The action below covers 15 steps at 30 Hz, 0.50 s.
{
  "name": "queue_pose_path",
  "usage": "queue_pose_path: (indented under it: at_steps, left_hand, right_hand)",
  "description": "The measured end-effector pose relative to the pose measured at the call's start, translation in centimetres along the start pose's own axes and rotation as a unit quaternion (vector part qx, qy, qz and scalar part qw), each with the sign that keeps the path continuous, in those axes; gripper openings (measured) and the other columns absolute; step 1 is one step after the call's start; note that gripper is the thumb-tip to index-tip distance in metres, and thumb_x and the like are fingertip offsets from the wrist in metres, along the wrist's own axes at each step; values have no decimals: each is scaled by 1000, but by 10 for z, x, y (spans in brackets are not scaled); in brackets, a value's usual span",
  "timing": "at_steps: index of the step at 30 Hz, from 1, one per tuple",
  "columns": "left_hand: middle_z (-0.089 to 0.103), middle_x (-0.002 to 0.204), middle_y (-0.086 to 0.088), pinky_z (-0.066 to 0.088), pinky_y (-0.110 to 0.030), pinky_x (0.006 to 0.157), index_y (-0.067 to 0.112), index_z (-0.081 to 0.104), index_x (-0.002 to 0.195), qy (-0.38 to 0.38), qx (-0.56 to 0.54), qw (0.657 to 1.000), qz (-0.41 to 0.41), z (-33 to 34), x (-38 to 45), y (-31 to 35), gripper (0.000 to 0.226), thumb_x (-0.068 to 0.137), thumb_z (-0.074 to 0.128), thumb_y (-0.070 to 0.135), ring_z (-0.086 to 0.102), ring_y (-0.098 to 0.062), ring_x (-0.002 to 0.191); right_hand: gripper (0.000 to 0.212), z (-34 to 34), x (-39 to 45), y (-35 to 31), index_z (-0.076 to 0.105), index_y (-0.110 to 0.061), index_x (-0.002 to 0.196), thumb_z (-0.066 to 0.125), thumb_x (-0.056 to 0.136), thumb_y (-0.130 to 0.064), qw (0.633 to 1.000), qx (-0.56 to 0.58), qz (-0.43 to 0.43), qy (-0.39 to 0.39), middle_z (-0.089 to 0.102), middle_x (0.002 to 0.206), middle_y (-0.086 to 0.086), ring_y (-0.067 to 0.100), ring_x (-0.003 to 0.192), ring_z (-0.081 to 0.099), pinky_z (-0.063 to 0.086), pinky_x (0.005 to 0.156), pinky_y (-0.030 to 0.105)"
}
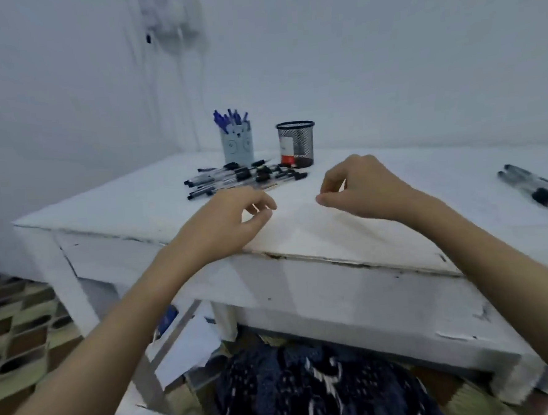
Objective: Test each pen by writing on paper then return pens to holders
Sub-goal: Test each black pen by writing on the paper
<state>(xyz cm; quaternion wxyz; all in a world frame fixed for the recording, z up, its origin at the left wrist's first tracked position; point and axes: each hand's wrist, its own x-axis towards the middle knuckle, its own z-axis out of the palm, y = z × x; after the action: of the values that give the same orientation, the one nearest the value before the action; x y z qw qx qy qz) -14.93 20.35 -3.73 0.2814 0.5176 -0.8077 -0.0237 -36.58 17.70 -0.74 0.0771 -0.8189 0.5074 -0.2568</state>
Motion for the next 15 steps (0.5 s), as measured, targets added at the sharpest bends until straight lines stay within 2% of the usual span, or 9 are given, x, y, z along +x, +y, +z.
queue_pose_path:
  at_steps: [3,5,8,10,13,15]
  left_hand:
    - [62,108,12,44,-25,85,24,64,105,-4,14,999,-50,-5,2,-37,17,94,51,25,55,-4,98]
    - [59,108,15,41,-25,90,26,64,106,0,23,997,-67,-6,6,-55,18,95,50,26,51,-1,99]
    - [57,107,16,37,-21,90,26,65,106,13,22,997,-73,-5,12,-68,19,95,50,25,48,1,99]
    - [58,106,15,38,-17,89,24,66,106,12,21,997,-70,-4,15,-74,20,94,51,24,49,0,98]
    - [61,110,8,36,-6,86,22,67,105,17,-14,997,-74,0,17,-81,18,93,53,21,53,-4,102]
    - [61,111,8,37,-13,91,21,67,105,22,-35,996,-81,2,16,-83,18,93,54,20,54,-6,105]
  right_hand:
    - [20,24,49,-10,72,-13,98,54,89,-12,999,-27,-30,-22,68,108,3,20,99,60,49,90,33]
    - [30,41,76,-13,70,-12,109,50,87,-6,997,-57,-36,-29,66,116,6,24,107,58,48,93,36]
    - [34,66,103,-15,69,-9,106,48,81,-2,993,-103,-51,-18,68,108,11,29,98,60,52,83,35]
    - [31,78,115,-19,67,-7,105,47,82,-1,990,-126,-65,13,65,104,12,29,97,56,47,73,30]
    - [30,85,129,-26,62,-10,112,48,86,-5,986,-140,-82,41,59,107,12,28,109,46,43,78,34]
    - [31,88,136,-29,63,-15,115,51,87,-8,985,-147,-86,23,57,109,13,27,110,46,44,84,36]
